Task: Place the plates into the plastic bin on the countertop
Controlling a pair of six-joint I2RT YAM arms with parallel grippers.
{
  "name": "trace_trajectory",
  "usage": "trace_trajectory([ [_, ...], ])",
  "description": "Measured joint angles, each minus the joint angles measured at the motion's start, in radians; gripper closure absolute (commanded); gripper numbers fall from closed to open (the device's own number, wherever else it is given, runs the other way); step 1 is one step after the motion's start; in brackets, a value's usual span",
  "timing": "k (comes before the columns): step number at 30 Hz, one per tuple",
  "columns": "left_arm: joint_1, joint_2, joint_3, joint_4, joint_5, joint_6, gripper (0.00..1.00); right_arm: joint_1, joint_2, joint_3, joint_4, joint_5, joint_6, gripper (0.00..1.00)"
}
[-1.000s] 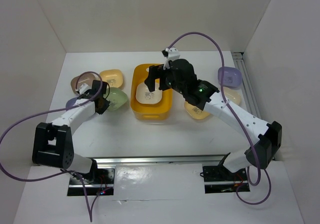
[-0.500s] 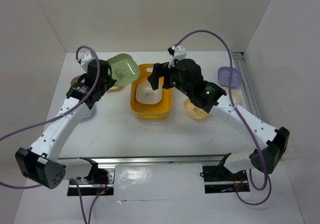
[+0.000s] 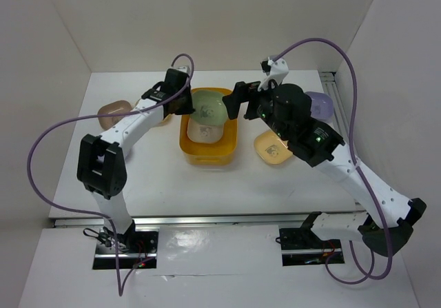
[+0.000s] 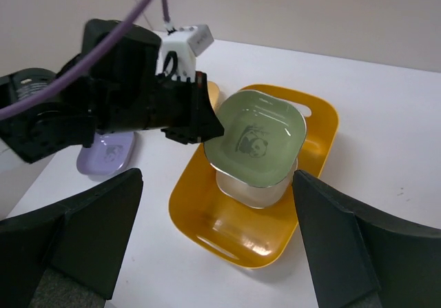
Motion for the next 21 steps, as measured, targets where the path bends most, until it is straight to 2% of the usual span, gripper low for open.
trace_trajectory([
  [7,0.0,0.129,0.095,-0.04,0.001,0.006,1.0,-0.005,-0.012,-0.007,-0.008,0.018,-0.01,0.04],
  [10,0.0,0.143,0.102,-0.055,-0.005,0.006,0.92,-0.005,-0.012,-0.015,-0.011,0.017,-0.012,0.04],
  [14,0.0,0.149,0.104,-0.077,-0.016,0.007,0.92,-0.009,-0.012,-0.025,-0.011,0.011,-0.013,0.04],
  [16,0.0,0.151,0.106,-0.082,-0.023,0.007,0.85,-0.011,-0.012,-0.028,-0.011,0.01,-0.013,0.04],
  [17,0.0,0.153,0.106,-0.083,-0.026,0.007,0.79,-0.011,-0.011,-0.028,-0.011,0.009,-0.013,0.04],
  [18,0.0,0.157,0.108,-0.086,-0.028,0.008,0.7,-0.011,-0.011,-0.029,-0.011,0.009,-0.013,0.04],
  [21,-0.003,0.164,0.114,-0.09,-0.03,0.01,0.57,-0.013,-0.011,-0.033,-0.009,0.009,-0.013,0.04],
])
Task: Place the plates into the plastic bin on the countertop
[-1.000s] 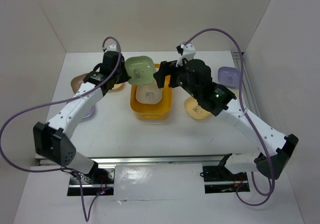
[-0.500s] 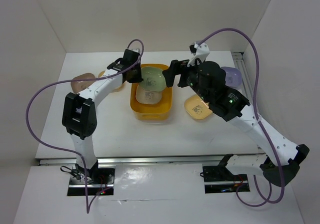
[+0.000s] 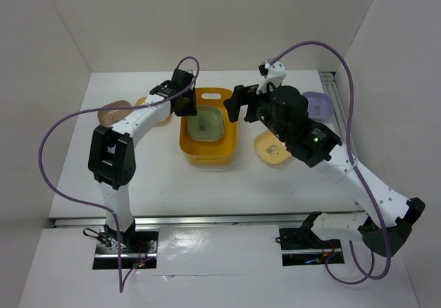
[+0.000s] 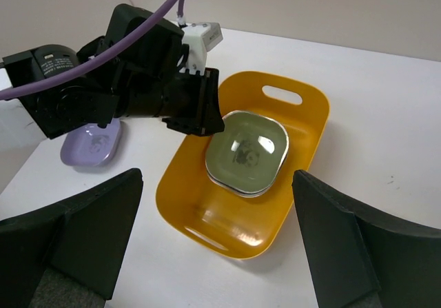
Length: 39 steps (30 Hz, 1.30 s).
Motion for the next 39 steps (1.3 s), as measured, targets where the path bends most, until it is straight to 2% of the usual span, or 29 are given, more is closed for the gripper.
trace_trajectory([
  [3,-0.003,0.0,0.0,0.002,0.002,0.005,0.4,-0.001,0.001,-0.006,-0.002,-0.002,0.0,0.04],
  [8,-0.007,-0.015,-0.011,0.02,0.042,0.008,0.27,-0.001,0.001,-0.006,-0.002,-0.006,0.0,0.04],
  [10,-0.01,-0.054,-0.036,0.026,0.047,-0.008,0.17,-0.001,0.001,-0.006,-0.002,-0.01,0.0,0.04],
  [14,-0.011,-0.169,-0.063,0.014,-0.017,-0.068,0.06,-0.001,0.001,-0.007,0.0,-0.018,0.0,0.03],
  [19,0.069,-0.275,-0.063,0.001,-0.103,-0.144,0.01,-0.011,0.006,-0.023,0.013,-0.051,-0.003,0.03],
  [23,0.178,-0.257,-0.056,0.005,-0.116,-0.143,0.01,-0.034,0.029,-0.049,0.02,-0.09,-0.008,0.03],
  [26,0.25,-0.167,-0.025,0.035,-0.055,-0.117,0.02,-0.05,0.047,-0.074,0.02,-0.12,-0.008,0.03],
  [30,0.309,0.04,0.122,0.047,0.033,-0.085,0.02,-0.068,0.053,-0.101,0.021,-0.153,-0.009,0.03],
  [33,0.321,0.158,0.202,0.049,0.066,-0.067,0.02,-0.084,0.053,-0.115,0.024,-0.169,-0.009,0.03],
  [39,0.32,0.29,0.318,0.031,0.113,-0.065,0.09,-0.122,0.053,-0.134,0.028,-0.198,-0.008,0.03],
])
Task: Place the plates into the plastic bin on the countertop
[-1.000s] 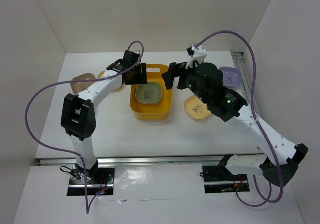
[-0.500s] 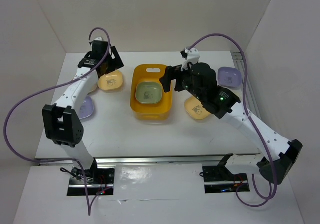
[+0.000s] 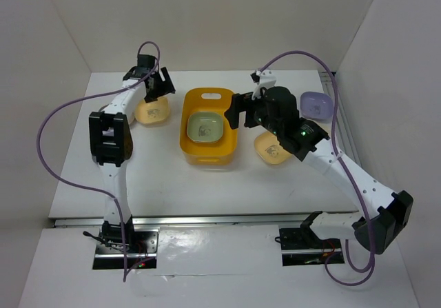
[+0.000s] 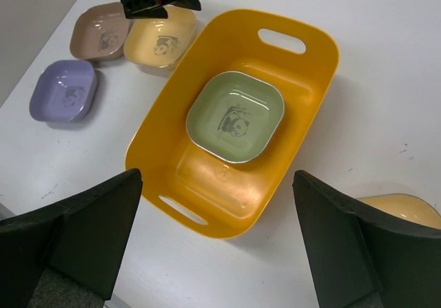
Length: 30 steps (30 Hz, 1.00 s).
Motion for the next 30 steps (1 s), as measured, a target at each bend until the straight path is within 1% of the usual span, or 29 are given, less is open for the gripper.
trace_trajectory([
  [4,0.0,0.022,-0.017,0.007,0.026,-0.007,0.2,-0.012,0.0,-0.005,0.003,-0.017,0.0,0.03],
  [6,0.0,0.029,-0.032,0.008,0.027,-0.017,0.22,-0.015,-0.003,-0.009,0.008,-0.022,0.0,0.03],
  [11,-0.003,0.058,-0.065,0.017,0.025,-0.048,0.31,-0.02,-0.004,-0.018,0.01,-0.026,0.0,0.03],
  [12,-0.003,0.064,-0.069,0.017,0.023,-0.053,0.35,-0.023,-0.005,-0.018,0.011,-0.025,0.0,0.03],
  [15,-0.003,0.091,-0.071,0.02,0.021,-0.062,0.56,-0.027,-0.011,-0.02,0.011,-0.024,0.0,0.03],
  [16,-0.003,0.098,-0.072,0.027,0.02,-0.064,0.6,-0.027,-0.014,-0.02,0.011,-0.024,0.0,0.03],
  [17,-0.003,0.098,-0.072,0.043,0.019,-0.064,0.67,-0.027,-0.016,-0.02,0.011,-0.022,0.0,0.03],
  [19,-0.003,0.098,-0.067,0.058,0.018,-0.066,0.74,-0.027,-0.019,-0.02,0.011,-0.017,0.0,0.03],
  [20,-0.003,0.098,-0.064,0.061,0.015,-0.063,0.75,-0.027,-0.021,-0.02,0.011,-0.016,0.0,0.03],
  [21,-0.003,0.098,-0.062,0.063,0.013,-0.063,0.83,-0.027,-0.022,-0.02,0.011,-0.014,0.001,0.03],
  [24,-0.004,0.102,-0.052,0.057,0.01,-0.06,0.9,-0.027,-0.026,-0.02,0.011,-0.003,0.002,0.03],
  [25,-0.005,0.108,-0.038,0.053,0.01,-0.06,0.98,-0.027,-0.026,-0.02,0.011,0.0,0.002,0.03],
  [26,-0.005,0.117,-0.019,0.052,0.01,-0.058,1.0,-0.027,-0.026,-0.02,0.011,0.002,0.002,0.03],
  [30,-0.005,0.158,0.086,0.019,0.013,-0.053,1.0,-0.027,-0.028,-0.02,0.01,0.016,0.005,0.03],
])
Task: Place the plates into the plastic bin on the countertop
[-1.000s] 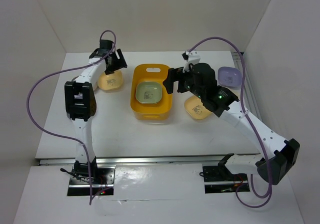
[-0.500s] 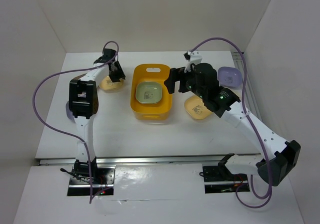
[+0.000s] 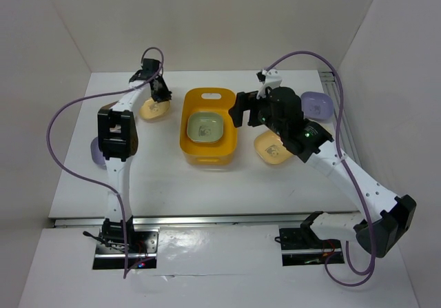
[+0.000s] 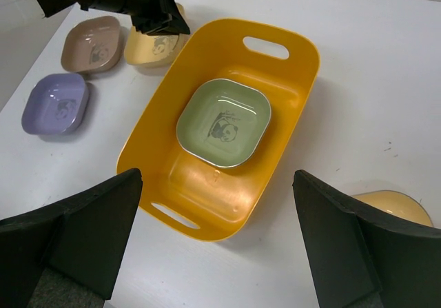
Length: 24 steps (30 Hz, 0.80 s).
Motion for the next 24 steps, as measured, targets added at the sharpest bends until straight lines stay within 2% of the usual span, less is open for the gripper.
trace_trajectory([
  [8,0.0,-0.017,0.178,-0.106,-0.012,0.0,1.0,0.0,-0.004,0.0,0.0,0.031,0.008,0.03],
  [11,-0.003,-0.094,0.175,-0.139,-0.019,0.0,1.0,0.0,-0.005,0.0,0.0,0.043,0.019,0.03],
  [15,-0.021,-0.274,0.104,-0.148,-0.021,0.0,1.0,0.0,-0.017,0.0,-0.001,0.064,0.027,0.03],
  [20,-0.144,-0.524,0.003,-0.14,-0.037,-0.001,1.0,0.0,-0.045,0.0,-0.005,0.102,0.042,0.03],
  [24,-0.302,-0.603,-0.011,-0.116,-0.04,-0.007,1.0,0.0,-0.082,0.0,-0.012,0.133,0.053,0.03],
])
